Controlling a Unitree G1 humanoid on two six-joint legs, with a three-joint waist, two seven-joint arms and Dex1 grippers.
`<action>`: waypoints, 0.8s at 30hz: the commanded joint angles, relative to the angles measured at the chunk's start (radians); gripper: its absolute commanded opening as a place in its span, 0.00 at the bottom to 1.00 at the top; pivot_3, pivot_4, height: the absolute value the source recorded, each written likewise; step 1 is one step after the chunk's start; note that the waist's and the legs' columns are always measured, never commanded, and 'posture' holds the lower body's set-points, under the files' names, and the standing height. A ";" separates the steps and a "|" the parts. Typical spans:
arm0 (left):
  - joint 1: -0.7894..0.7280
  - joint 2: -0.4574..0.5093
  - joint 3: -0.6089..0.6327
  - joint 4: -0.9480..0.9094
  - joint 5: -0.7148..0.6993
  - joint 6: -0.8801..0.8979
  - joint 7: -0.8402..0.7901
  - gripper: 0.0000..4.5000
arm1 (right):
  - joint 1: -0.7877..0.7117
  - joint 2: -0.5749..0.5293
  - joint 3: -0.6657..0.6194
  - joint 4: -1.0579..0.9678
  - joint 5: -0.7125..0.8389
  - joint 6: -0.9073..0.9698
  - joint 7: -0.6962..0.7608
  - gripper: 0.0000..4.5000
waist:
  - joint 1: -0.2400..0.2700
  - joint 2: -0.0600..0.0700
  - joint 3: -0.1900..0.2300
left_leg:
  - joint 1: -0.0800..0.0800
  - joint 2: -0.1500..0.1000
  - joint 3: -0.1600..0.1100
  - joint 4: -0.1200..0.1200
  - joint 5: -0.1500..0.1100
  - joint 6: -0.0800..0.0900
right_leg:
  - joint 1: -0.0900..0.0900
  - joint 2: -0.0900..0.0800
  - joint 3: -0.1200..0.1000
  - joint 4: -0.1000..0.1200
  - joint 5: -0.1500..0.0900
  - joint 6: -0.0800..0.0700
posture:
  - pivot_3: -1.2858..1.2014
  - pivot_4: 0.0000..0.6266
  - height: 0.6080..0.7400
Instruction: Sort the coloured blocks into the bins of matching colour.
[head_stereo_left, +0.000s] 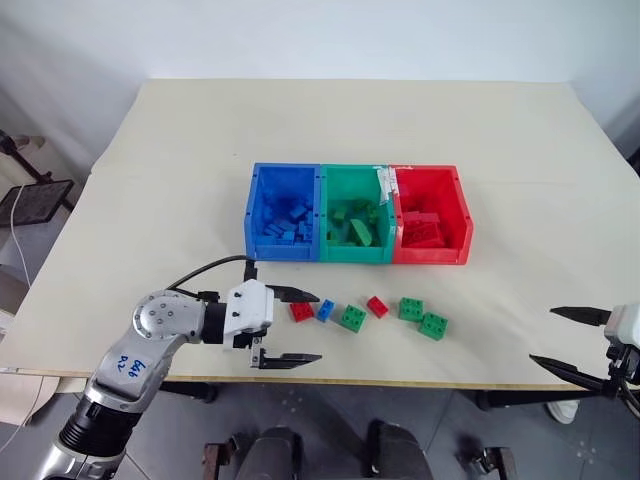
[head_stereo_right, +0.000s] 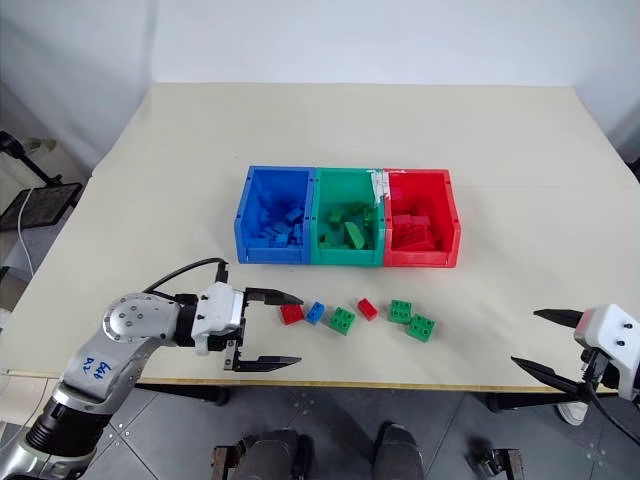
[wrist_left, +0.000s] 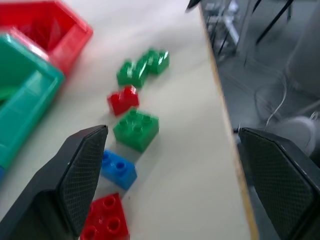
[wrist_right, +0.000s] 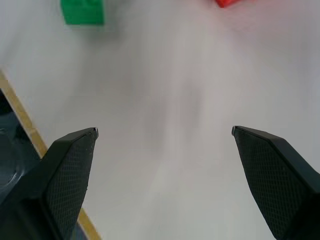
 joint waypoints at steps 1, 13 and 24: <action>0.028 0.003 0.031 -0.037 -0.032 -0.040 -0.020 0.99 | -0.075 -0.034 0.111 -0.161 0.060 0.177 -0.012 1.00 | 0.002 0.000 0.000 | 0.000 0.001 0.000 0.000 0.000 0.000 | 0.000 0.000 0.000 0.000 0.000 0.000 | 0.52 0.24 1.00; 0.141 0.042 0.159 -0.007 -0.088 -0.058 -0.053 1.00 | -0.296 0.053 0.427 -0.279 -0.056 0.417 -0.211 0.96 | 0.015 0.000 0.000 | -0.001 0.001 -0.002 0.002 -0.002 -0.001 | 0.000 0.001 -0.001 -0.001 -0.001 -0.001 | 0.52 0.24 1.00; 0.129 0.013 0.167 0.031 -0.076 -0.114 -0.045 1.00 | -0.253 0.066 0.449 -0.344 -0.077 0.426 -0.242 0.32 | 0.010 0.000 0.000 | -0.001 0.002 -0.002 0.002 -0.002 -0.002 | 0.000 0.002 -0.001 0.000 -0.001 -0.001 | 0.52 0.24 1.00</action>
